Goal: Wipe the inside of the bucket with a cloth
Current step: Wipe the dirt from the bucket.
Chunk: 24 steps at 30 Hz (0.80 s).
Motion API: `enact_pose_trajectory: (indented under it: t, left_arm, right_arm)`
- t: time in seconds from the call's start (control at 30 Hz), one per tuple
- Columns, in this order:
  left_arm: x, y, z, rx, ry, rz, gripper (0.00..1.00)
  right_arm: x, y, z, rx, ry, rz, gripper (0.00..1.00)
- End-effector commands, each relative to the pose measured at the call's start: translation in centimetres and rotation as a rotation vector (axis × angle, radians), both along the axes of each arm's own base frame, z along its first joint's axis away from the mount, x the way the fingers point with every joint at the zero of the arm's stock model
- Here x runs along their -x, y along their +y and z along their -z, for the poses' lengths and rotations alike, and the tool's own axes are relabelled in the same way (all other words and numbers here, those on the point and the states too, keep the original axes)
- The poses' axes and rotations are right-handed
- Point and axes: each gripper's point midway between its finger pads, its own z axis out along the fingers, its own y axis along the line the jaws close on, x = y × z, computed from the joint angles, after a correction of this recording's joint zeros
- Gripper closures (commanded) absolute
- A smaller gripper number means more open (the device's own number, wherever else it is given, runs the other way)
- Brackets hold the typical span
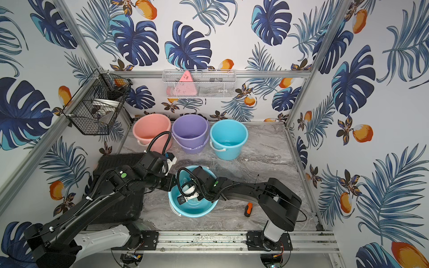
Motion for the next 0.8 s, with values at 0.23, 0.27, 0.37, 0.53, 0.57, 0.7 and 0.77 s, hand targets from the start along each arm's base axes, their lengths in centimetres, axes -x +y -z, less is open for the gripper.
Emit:
enact_pose_trajectory:
  t: [0.23, 0.27, 0.37, 0.53, 0.57, 0.7, 0.77]
  left_arm:
    - [-0.3, 1.2, 0.3, -0.069, -0.035, -0.024, 1.0]
    - [-0.3, 1.4, 0.3, -0.079, -0.041, -0.026, 1.0]
    - [-0.5, 1.9, 0.5, -0.109, -0.055, -0.036, 1.0]
    - [-0.9, 2.4, 0.4, -0.141, -0.077, -0.049, 1.0]
    - [-1.0, 2.5, 0.3, -0.141, -0.085, -0.051, 1.0]
    - [-1.2, 2.2, -0.1, -0.128, -0.105, -0.052, 1.0]
    - [-1.2, 1.8, -0.3, -0.111, -0.113, -0.048, 1.0]
  right_arm:
    - [-3.5, -5.0, -0.1, 0.206, -0.236, 0.159, 1.0]
    - [-3.2, -5.8, 0.2, 0.238, -0.217, 0.167, 1.0]
    - [-1.2, -8.0, 1.3, 0.34, -0.097, 0.177, 1.0]
    - [2.5, -10.7, 2.4, 0.461, 0.133, 0.203, 1.0]
    - [3.3, -11.0, 2.5, 0.475, 0.181, 0.204, 1.0]
    - [6.2, -11.4, 2.5, 0.507, 0.364, 0.201, 1.0]
    - [8.0, -10.9, 2.6, 0.496, 0.478, 0.174, 1.0]
